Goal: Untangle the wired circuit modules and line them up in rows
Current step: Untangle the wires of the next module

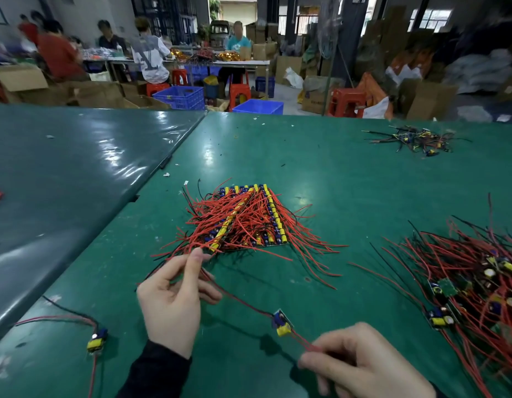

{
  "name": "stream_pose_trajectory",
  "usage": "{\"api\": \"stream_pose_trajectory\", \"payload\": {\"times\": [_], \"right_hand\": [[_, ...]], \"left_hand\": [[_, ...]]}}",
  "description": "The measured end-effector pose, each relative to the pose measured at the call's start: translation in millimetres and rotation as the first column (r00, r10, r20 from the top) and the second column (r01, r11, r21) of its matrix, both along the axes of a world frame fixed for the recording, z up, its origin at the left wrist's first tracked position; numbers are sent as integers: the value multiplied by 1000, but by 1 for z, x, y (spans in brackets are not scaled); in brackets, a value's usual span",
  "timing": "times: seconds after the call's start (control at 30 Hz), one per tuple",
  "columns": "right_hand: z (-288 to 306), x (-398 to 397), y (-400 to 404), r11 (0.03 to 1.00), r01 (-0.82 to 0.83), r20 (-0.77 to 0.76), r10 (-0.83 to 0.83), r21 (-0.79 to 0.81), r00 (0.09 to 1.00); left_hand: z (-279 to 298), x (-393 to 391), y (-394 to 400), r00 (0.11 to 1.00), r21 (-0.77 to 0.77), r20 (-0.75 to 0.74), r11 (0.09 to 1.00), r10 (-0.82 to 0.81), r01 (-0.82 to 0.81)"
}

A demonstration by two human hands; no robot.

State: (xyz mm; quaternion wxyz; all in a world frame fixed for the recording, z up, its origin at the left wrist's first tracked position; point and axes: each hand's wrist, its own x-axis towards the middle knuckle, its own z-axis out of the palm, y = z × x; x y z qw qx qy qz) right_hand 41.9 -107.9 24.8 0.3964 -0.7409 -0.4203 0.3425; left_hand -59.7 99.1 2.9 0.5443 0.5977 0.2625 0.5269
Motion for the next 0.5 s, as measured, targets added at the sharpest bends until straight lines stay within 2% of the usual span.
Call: {"api": "stream_pose_trajectory", "payload": {"times": [0.13, 0.27, 0.33, 0.4, 0.5], "right_hand": [[13, 1, -1, 1000, -12, -45, 12, 11, 999], [23, 7, -7, 990, -132, -15, 132, -46, 991], [31, 11, -13, 983, -173, -84, 167, -67, 982], [38, 14, -19, 979, -194, -148, 184, -60, 972], [44, 14, -25, 971, -231, -147, 220, -61, 964]], "left_hand": [[-1, -4, 8, 998, 59, 4, 997, 56, -56], [-3, -3, 22, 993, 4, 39, 994, 111, -111], [-4, -2, 28, 989, -35, 59, 991, 132, -131], [-5, -3, 29, 991, -45, 64, 992, 117, -115], [-6, -4, 26, 994, -37, 67, 996, 81, -78]]}}
